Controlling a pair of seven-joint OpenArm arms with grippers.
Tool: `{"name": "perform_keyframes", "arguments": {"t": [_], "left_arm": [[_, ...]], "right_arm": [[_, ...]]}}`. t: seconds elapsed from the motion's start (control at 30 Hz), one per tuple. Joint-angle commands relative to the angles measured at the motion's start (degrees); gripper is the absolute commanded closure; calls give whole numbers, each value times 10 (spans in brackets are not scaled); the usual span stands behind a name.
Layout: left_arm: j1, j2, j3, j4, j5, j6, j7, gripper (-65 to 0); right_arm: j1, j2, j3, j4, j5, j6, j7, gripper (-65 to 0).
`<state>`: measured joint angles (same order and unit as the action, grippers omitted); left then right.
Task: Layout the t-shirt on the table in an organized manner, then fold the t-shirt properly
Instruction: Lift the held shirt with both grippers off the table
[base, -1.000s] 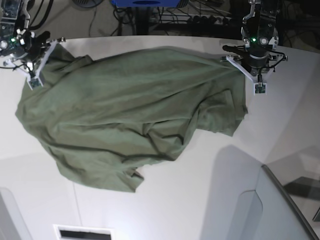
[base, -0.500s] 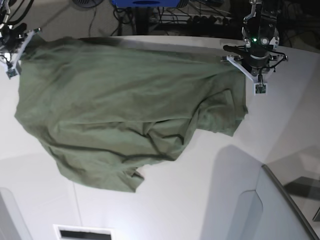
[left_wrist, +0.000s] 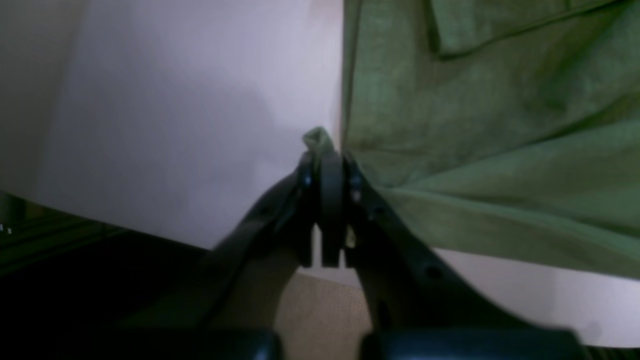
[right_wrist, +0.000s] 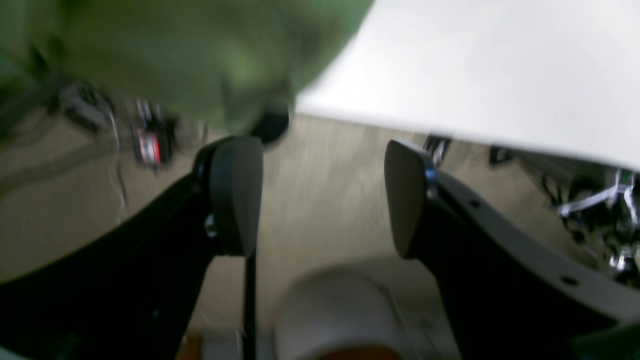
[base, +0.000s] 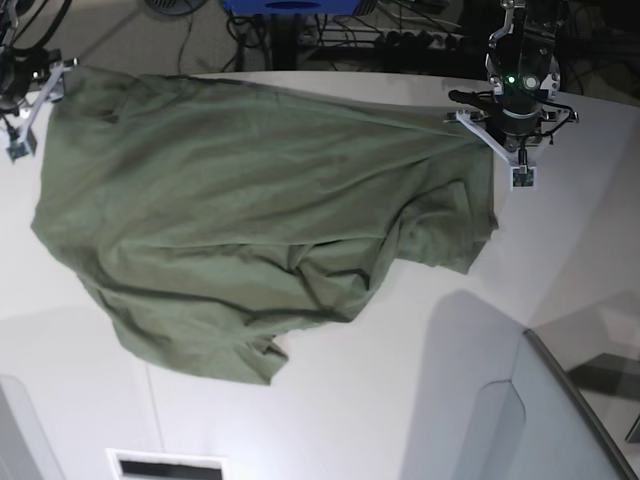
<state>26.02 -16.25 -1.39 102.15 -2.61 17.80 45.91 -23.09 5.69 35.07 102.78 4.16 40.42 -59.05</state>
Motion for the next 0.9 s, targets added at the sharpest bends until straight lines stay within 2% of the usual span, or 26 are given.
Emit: {"name": "perform_keyframes", "arguments": {"t": [0.0, 0.13, 0.23, 0.6, 0.77, 0.83, 0.87], "left_arm": [[0, -5, -1, 10, 8, 4, -8, 0], [0, -5, 2, 10, 8, 4, -8, 0], [0, -5, 1, 10, 8, 4, -8, 0], [0, -5, 2, 10, 8, 4, -8, 0], [0, -5, 3, 10, 8, 4, -8, 0], [0, -5, 3, 10, 8, 4, -8, 0], [0, -5, 4, 10, 8, 4, -8, 0]], "right_arm": [[27, 9, 13, -6, -7, -4, 6, -369], [106, 10, 34, -124, -7, -4, 5, -369], [135, 16, 42, -166, -8, -4, 6, -369], [139, 23, 42, -261, -9, -4, 85, -371], [139, 23, 42, -289, -9, -4, 94, -366], [139, 23, 42, -287, -9, -4, 94, -320], [139, 23, 42, -287, -9, -4, 94, -251]]}}
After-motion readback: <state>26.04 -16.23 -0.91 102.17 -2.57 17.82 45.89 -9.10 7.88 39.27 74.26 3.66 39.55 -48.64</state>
